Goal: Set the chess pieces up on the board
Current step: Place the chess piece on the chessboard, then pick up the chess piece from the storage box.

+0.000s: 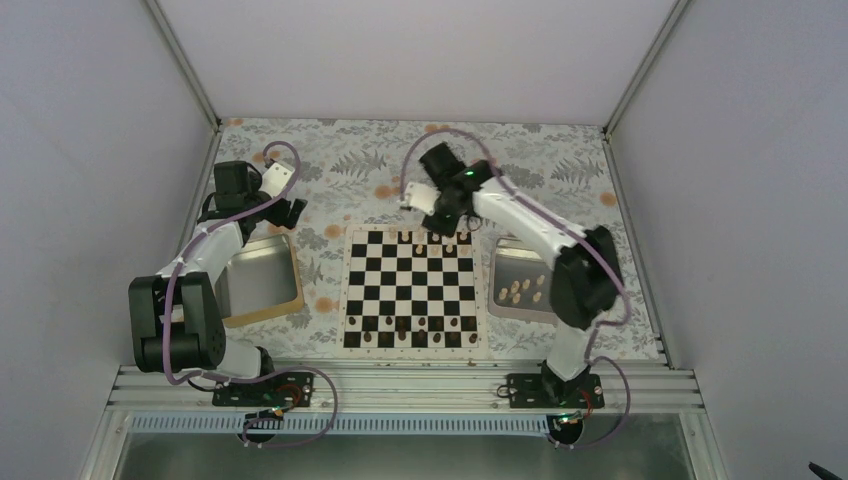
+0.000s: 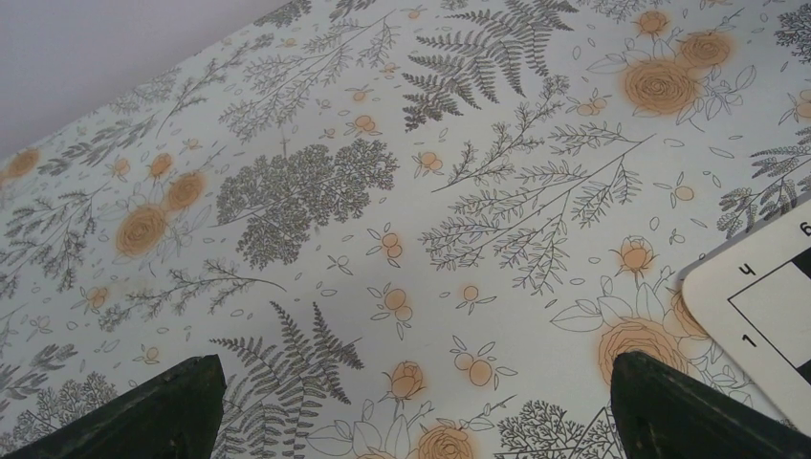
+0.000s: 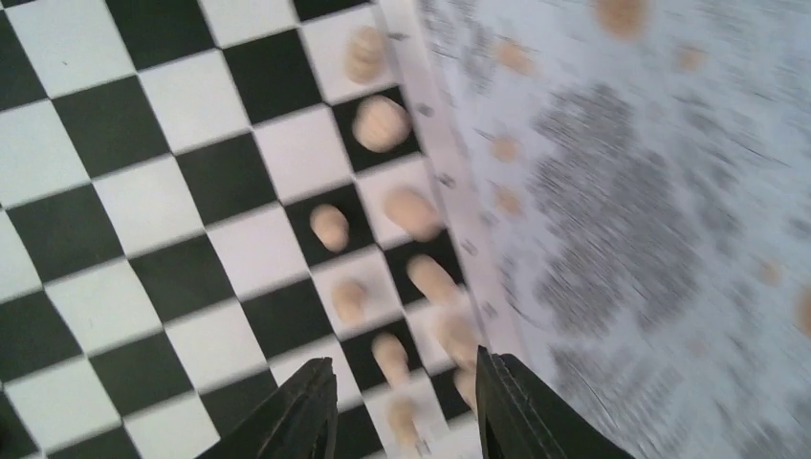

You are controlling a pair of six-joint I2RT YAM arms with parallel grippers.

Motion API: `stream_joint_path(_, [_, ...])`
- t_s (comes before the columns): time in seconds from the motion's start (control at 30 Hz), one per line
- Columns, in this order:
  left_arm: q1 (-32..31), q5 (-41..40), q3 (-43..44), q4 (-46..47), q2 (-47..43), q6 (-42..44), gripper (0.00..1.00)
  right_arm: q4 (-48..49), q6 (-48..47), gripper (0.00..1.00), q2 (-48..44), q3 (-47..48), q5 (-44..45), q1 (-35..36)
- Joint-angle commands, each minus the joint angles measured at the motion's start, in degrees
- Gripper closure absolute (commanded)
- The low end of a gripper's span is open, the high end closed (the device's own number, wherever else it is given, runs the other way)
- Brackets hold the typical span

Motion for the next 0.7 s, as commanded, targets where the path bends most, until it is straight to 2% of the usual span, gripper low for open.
stream_joint_path(0.0, [0.32,0.0,1.16,0.47,-1.1,0.22,0.0,-2.81,0.31,0.59,-11.38,-5.57,2.57,-6.58])
stream_joint_path(0.27, [0.33,-1.44,1.98,0.62,0.12,-0.21,0.0,-3.55,-5.69,0.51,-28.58,-25.15,2.61,-17.04])
stream_joint_path(0.43, [0.24,-2.62,2.2,0.79,0.44,-0.58,0.0,-3.5,-5.25,0.52,-30.92,-32.25,2.48,-21.01])
stream_joint_path(0.67, [0.24,-4.1,2.43,0.13,0.25,-0.67,0.0,-2.99,-4.33,0.53,-31.54,-38.72,1.9,-22.07])
